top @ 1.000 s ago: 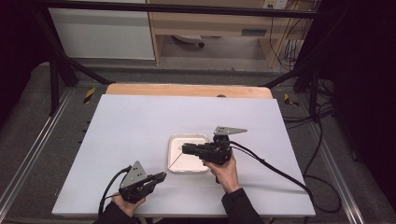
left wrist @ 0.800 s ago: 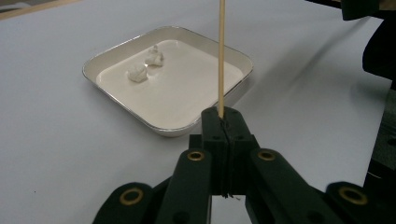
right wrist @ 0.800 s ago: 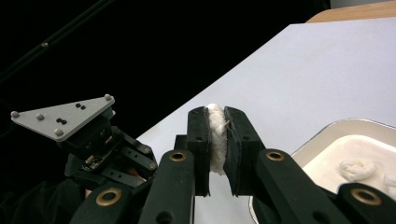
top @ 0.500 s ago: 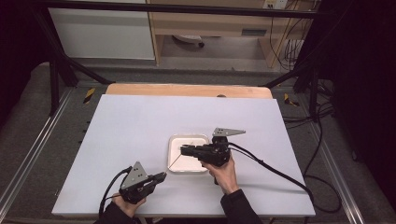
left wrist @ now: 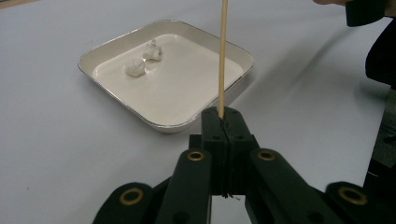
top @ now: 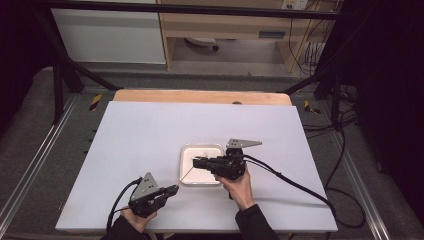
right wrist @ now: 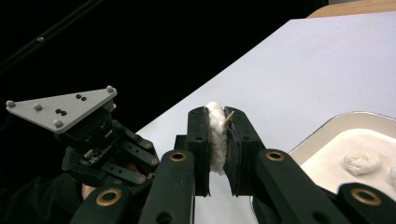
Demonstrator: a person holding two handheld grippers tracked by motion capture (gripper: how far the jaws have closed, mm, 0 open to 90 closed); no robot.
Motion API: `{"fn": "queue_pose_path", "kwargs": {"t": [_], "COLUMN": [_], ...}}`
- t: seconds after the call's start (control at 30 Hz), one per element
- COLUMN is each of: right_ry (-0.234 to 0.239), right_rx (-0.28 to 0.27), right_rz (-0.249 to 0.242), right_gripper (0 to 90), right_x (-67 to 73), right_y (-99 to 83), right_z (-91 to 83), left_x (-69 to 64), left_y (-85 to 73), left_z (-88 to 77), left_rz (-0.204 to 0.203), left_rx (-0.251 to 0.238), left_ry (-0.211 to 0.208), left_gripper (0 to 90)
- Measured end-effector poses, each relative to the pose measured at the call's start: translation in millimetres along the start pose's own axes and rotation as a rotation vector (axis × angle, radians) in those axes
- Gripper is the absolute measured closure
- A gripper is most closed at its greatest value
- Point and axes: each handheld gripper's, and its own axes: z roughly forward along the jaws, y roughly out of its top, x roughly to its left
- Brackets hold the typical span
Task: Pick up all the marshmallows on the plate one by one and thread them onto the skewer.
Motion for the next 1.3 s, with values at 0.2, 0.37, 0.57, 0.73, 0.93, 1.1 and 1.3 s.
{"fn": "queue_pose_path", "kwargs": {"t": [0.2,0.37,0.57,0.73,0.93,1.1,1.3], "right_ry": [-0.001,0.034,0.038,0.032,0.021,0.014,-0.061], "right_rx": [0.015,0.039,0.087,0.111,0.141,0.143,0.152], "right_rz": [-0.002,0.011,0.026,0.026,0.025,0.015,-0.067], "right_gripper": [81.6,81.2,80.8,80.5,79.7,77.0,58.4], "right_x": [-0.2,-1.6,-3.2,-3.3,-4.6,-3.6,1.0], "right_y": [-4.4,-13.6,-15.5,-20.3,-24.8,-23.4,-17.3], "right_z": [2.9,13.8,16.7,20.5,25.8,24.5,15.3], "left_x": [0.0,-3.5,-3.2,-3.3,-3.2,-2.7,-0.9], "left_y": [0.9,9.5,10.8,12.6,13.2,13.1,10.5], "left_z": [0.4,3.6,10.8,16.9,22.8,20.7,19.1], "left_rz": [-0.004,-0.003,-0.018,-0.026,-0.037,-0.037,-0.041], "left_rx": [-0.002,-0.02,-0.019,-0.017,-0.021,-0.03,-0.021], "left_ry": [-0.01,-0.012,-0.012,-0.008,-0.005,-0.015,-0.007], "left_gripper": [89.1,89.0,88.9,88.8,88.7,88.6,88.6]}}
